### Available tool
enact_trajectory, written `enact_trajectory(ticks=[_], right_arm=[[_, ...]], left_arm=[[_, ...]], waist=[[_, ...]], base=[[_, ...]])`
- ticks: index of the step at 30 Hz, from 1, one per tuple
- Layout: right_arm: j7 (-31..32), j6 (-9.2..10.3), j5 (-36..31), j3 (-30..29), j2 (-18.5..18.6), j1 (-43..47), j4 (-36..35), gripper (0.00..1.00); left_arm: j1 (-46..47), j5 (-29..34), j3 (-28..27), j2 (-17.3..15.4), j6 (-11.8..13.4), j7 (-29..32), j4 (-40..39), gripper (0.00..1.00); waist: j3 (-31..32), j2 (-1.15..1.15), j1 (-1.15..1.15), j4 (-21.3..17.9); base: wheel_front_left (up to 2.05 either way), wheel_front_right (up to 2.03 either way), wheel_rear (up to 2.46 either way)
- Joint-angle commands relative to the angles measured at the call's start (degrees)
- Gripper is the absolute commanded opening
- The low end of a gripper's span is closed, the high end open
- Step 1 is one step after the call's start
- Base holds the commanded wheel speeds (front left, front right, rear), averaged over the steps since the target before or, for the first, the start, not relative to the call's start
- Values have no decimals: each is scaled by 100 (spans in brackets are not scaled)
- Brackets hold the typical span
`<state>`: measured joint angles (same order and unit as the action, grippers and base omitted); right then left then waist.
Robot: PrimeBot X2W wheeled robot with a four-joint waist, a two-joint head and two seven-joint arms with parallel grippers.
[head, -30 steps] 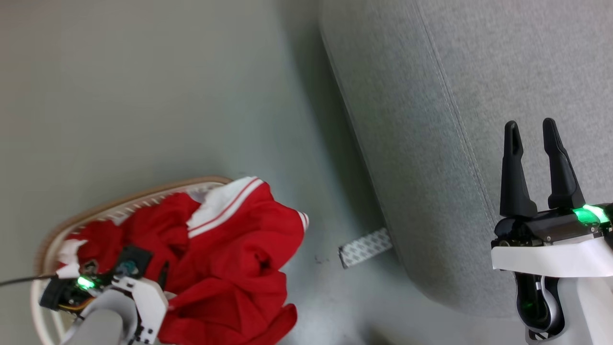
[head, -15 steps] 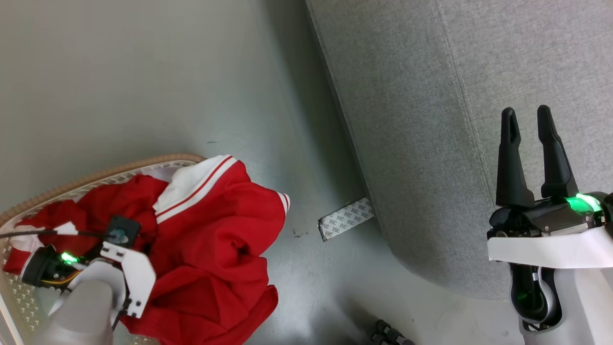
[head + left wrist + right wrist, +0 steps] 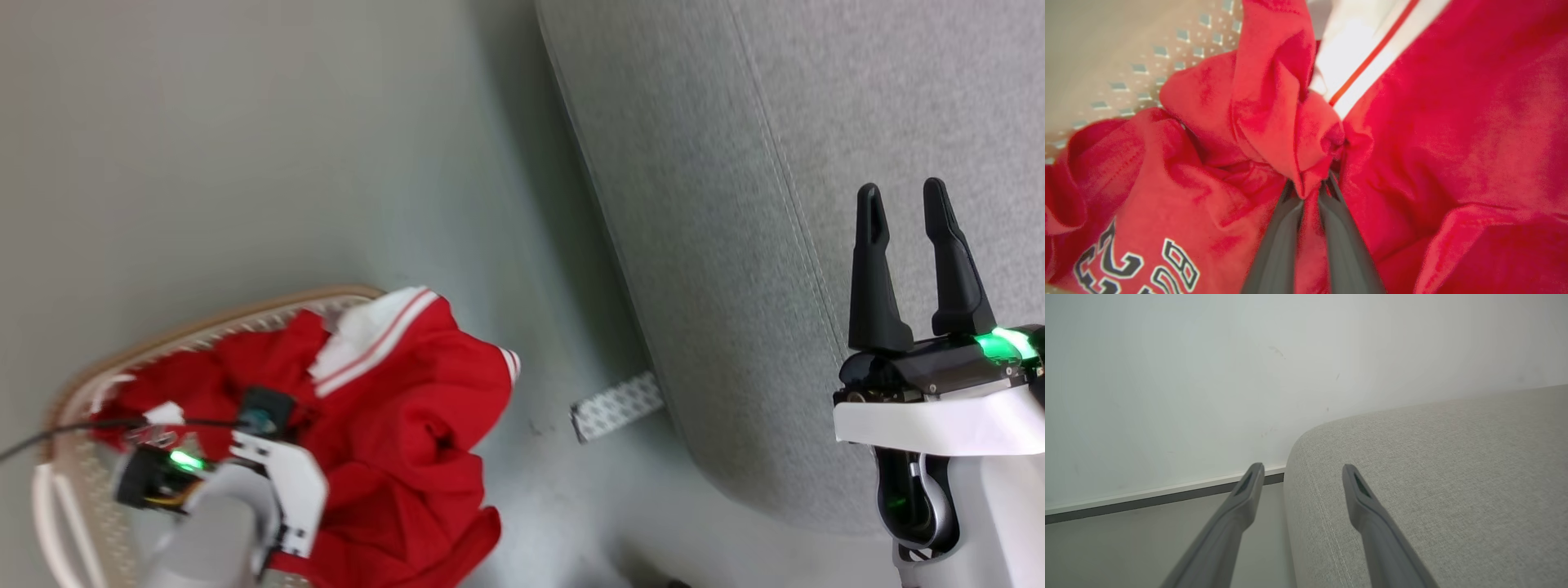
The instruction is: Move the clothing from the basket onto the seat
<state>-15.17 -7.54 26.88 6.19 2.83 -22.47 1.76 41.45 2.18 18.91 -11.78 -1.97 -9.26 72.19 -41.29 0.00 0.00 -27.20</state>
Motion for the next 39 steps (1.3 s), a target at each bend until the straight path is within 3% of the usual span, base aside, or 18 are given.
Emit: enact_trajectory(ticks=[1, 9, 14, 29, 39], right_arm=[[3, 10, -100, -33, 12, 12, 10, 100], [3, 10, -711, -101, 15, 232, 88, 100], [3, 10, -884, -12, 15, 448, 208, 100], [3, 11, -906, 292, 229, 1078, 484, 100], [4, 11, -829, 581, 281, 1274, 634, 100]], left_arm=[[-102, -83, -10, 55, -8, -78, 31, 0], [-519, -396, -71, 590, -140, -557, -109, 0], [-927, -591, -99, 752, -243, -594, -669, 0], [-2252, -898, -261, 798, -381, -591, -3439, 0], [-2353, -1272, -271, 761, -488, -591, -4693, 0]], waist=[[364, 0, 0, 261], [1590, 0, 0, 895], [2308, 0, 0, 1273], [3616, 0, 0, 2108], [4067, 0, 0, 2243]], base=[[0, 0, 0], [0, 0, 0], [0, 0, 0], [0, 0, 0], [0, 0, 0]])
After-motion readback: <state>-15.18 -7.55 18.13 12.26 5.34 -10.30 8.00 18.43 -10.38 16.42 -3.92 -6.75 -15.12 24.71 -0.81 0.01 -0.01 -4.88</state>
